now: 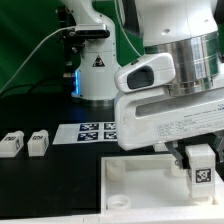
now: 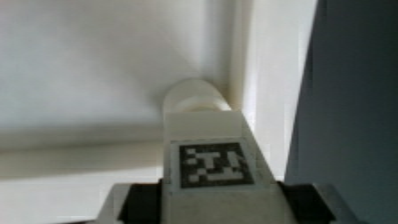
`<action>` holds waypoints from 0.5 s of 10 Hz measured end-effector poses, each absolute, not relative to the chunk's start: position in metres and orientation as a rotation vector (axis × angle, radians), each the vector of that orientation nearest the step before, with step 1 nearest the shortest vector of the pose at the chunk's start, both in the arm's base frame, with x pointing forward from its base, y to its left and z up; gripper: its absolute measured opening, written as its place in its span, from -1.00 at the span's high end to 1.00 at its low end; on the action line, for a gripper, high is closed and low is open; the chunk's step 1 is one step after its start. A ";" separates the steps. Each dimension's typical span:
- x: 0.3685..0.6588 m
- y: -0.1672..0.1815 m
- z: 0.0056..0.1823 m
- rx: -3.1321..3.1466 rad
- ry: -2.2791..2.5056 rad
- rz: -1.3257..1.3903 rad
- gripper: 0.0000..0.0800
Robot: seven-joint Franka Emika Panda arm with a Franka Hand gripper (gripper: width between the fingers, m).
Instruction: Assemble one leg
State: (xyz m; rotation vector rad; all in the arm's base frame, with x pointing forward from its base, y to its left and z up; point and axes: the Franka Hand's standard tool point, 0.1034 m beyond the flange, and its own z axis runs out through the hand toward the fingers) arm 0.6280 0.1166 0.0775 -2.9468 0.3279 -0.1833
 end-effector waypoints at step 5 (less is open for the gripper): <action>0.626 0.114 0.077 -2.468 1.497 -0.069 0.25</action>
Offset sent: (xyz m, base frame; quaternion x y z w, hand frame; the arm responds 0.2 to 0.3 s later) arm 0.0106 0.0120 -0.0018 0.0352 -0.0253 0.4036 0.9139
